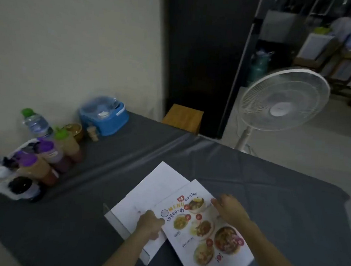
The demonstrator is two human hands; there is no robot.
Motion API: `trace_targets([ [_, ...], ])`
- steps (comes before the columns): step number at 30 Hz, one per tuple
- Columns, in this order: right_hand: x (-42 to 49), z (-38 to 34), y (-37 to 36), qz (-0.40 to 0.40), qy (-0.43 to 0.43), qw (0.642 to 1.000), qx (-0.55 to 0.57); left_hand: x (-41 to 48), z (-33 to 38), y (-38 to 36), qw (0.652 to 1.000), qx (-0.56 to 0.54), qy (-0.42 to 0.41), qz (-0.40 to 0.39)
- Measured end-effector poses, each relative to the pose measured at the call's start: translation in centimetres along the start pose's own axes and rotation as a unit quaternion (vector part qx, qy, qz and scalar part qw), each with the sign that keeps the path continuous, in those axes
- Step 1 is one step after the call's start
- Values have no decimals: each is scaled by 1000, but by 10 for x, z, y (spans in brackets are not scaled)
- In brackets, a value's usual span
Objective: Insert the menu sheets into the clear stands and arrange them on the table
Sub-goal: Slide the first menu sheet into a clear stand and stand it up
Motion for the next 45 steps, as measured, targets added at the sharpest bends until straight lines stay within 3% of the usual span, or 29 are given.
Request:
trace_targets([
  [8,13,17,-10,-25,-48,986,159,-16,-16,-22,964,-257,66,-21],
  [16,20,31,-15,-7,-73,977,198,-19,-20,-35,931,-355,81,-11],
  [26,1,58,20,36,-104,957,268,-26,24,-30,964,-265,-28,-1],
  [32,-38,89,65,125,-135,925,332,-41,97,-30,974,-179,-137,-32],
  [39,-111,109,114,244,-120,879,391,-76,185,-47,955,-72,-281,-65],
  [45,-154,128,121,307,-139,847,411,-108,219,-67,920,-6,-384,-71],
])
Point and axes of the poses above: each hand's wrist, its own x-axis towards the middle knuckle, its own y-axis out of the back of the hand, z = x × y, the point moved 8 cm from there along x, towards the middle knuckle, and after that the axes turned 4 degrees about -x, right-handed, at the moved point
